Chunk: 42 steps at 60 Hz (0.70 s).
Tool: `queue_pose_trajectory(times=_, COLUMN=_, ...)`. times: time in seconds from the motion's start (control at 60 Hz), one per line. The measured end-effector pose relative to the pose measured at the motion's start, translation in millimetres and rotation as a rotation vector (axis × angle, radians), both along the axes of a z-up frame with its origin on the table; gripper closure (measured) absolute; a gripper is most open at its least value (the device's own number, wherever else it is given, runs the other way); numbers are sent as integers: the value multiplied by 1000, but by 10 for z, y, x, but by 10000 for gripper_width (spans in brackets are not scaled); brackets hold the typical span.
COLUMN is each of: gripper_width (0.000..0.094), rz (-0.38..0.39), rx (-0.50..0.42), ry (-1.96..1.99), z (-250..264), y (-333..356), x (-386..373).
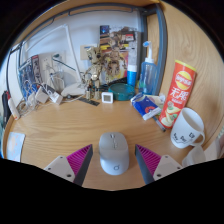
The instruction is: Arrange mouse
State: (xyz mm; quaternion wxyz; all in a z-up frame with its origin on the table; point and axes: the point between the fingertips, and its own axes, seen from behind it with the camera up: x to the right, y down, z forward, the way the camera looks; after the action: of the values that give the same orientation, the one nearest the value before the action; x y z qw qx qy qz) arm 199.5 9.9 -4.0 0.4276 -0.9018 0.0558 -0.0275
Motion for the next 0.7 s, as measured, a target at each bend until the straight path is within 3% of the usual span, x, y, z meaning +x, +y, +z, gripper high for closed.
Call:
queue_pose_trajectory(times=0.083, gripper_width=105, rz=7, rx=6, ry=10, z=-46, y=130, x=-4)
queue_pose_trajectory(times=0.1, gripper_width=175, rz=8, rx=8, ry=15, z=-52, y=147, x=-10)
queue_pose_trajectory(times=0.117, gripper_width=166, rz=6, rx=13, ry=10, z=-51, y=163, x=2)
queue_pose_trajectory(times=0.183, gripper_width=416, rz=10, rx=19, ry=0, z=-48, y=196, x=12)
queue_pose_trajectory(times=0.3, gripper_width=477, rz=19, rx=11, ry=-27, z=-61, y=185, x=9)
queue_pose_trajectory(times=0.417, gripper_width=604, rz=5, rx=-26, ry=-19, z=-77, y=157, x=-11)
queue_pose_trajectory(times=0.633, gripper_width=636, rz=-47, rx=-88, ry=-14, z=-29, y=115, x=-15)
queue_pose_trajectory(times=0.7, gripper_width=634, rz=-79, rx=-48, ry=-11, z=274, y=119, x=-92)
